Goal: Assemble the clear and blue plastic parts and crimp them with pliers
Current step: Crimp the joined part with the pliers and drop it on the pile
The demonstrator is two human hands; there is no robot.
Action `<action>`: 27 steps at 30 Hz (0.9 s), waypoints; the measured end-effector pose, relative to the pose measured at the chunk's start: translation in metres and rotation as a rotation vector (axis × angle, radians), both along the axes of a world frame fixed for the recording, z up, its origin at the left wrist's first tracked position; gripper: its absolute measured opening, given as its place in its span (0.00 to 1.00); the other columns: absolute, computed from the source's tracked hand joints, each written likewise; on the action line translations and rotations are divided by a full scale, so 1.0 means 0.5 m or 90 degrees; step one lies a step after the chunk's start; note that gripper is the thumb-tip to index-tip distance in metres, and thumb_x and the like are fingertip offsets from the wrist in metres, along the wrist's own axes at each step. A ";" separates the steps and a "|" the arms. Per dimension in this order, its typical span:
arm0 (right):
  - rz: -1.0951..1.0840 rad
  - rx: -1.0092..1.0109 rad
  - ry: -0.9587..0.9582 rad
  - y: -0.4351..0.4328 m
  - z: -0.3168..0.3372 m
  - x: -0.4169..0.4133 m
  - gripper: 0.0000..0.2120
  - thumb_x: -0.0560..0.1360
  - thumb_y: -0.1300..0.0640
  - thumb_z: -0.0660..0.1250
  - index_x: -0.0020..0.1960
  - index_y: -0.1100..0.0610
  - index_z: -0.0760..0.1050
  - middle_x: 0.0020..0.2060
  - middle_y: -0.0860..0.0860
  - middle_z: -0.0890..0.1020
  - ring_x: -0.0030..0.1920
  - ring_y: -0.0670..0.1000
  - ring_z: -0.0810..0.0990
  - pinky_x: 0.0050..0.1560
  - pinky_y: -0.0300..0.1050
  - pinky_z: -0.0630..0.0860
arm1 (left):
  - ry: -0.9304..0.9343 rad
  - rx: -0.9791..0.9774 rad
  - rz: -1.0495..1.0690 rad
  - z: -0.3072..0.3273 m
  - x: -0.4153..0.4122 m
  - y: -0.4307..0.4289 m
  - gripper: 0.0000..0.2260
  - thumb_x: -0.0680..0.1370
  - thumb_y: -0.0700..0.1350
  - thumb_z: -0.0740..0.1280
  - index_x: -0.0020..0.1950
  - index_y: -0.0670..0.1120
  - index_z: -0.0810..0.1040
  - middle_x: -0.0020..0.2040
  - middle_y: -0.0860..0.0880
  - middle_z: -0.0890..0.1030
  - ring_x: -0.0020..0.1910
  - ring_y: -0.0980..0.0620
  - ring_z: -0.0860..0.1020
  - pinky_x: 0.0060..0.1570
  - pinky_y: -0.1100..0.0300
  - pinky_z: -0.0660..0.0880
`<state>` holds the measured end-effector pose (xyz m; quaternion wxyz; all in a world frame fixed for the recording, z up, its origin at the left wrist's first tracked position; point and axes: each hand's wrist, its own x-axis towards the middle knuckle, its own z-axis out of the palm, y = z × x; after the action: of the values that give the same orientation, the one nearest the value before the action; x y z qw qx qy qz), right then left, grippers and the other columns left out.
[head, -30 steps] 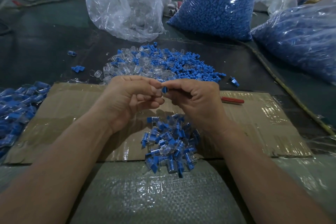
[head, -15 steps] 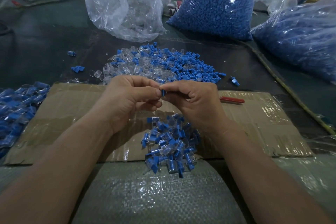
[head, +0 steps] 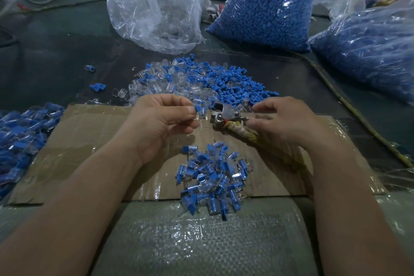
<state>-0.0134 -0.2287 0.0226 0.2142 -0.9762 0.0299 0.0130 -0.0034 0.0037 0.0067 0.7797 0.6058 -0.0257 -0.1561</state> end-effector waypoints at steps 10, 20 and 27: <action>0.032 -0.038 0.127 0.015 0.005 -0.004 0.35 0.58 0.41 0.76 0.62 0.48 0.72 0.42 0.39 0.67 0.45 0.43 0.68 0.42 0.41 0.65 | -0.012 -0.006 0.001 -0.003 0.002 -0.004 0.05 0.61 0.36 0.67 0.36 0.40 0.76 0.28 0.47 0.79 0.29 0.53 0.80 0.28 0.66 0.77; 0.058 -0.066 -0.021 0.049 0.014 -0.008 0.06 0.65 0.54 0.72 0.37 0.51 0.74 0.31 0.44 0.71 0.32 0.43 0.69 0.29 0.36 0.59 | -0.025 -0.049 0.037 -0.003 0.001 -0.005 0.06 0.64 0.35 0.65 0.40 0.39 0.74 0.29 0.46 0.79 0.30 0.53 0.80 0.29 0.67 0.77; 0.043 0.010 -0.223 0.060 0.003 -0.008 0.08 0.65 0.66 0.66 0.43 0.59 0.75 0.36 0.50 0.70 0.37 0.50 0.68 0.35 0.38 0.62 | -0.076 -0.096 0.068 -0.002 -0.001 -0.009 0.07 0.64 0.37 0.65 0.40 0.40 0.74 0.31 0.48 0.81 0.33 0.52 0.81 0.32 0.67 0.77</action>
<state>-0.0171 -0.1989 0.0242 0.2229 -0.9624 -0.0405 -0.1501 -0.0037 -0.0010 0.0055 0.8274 0.5541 -0.0514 -0.0758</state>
